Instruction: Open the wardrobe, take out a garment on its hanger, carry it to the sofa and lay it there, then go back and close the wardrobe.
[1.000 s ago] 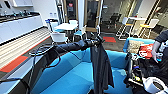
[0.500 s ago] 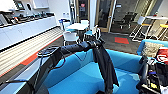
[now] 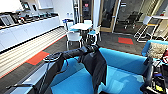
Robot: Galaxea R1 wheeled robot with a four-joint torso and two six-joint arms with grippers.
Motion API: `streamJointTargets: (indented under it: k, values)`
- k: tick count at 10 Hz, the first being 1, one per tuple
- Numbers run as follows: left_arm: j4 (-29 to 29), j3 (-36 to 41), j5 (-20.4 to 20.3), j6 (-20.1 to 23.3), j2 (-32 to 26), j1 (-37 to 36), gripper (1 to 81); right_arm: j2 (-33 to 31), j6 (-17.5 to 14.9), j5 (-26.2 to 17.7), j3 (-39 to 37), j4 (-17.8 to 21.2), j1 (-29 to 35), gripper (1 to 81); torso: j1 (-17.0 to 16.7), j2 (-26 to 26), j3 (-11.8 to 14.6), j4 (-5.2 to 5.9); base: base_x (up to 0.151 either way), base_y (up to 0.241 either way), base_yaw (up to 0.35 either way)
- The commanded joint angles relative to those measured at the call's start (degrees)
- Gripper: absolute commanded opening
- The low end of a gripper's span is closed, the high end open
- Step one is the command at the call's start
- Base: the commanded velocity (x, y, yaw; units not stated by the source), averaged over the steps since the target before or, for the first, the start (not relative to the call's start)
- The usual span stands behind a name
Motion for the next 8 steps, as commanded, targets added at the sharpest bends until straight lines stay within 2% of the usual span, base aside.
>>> streamJointTargets:
  k: [1,3,4,8]
  values:
    - [6.51,-1.57,-0.88,-0.05,2.29,-5.31,1.0,0.0,-0.04,-2.83,0.37,-0.26,-0.01,81.1,0.0,0.0,0.0,0.0,0.0,0.0,0.0]
    - [8.55,-2.54,-0.79,0.03,2.81,1.21,1.0,0.35,-0.13,-2.82,0.28,-0.7,-0.27,81.1,0.0,0.0,0.0,0.0,0.0,0.0,0.0]
    - [10.64,-6.2,-1.05,0.04,3.78,2.54,1.0,0.44,-0.13,-2.82,0.28,-0.79,-0.27,81.1,0.0,0.0,0.0,0.0,0.0,0.0,0.0]
    - [13.91,-14.49,-0.88,0.12,2.38,2.72,1.0,0.35,-0.05,-2.39,0.28,-0.53,-0.89,81.1,0.0,0.0,0.0,0.0,0.0,0.0,0.0]
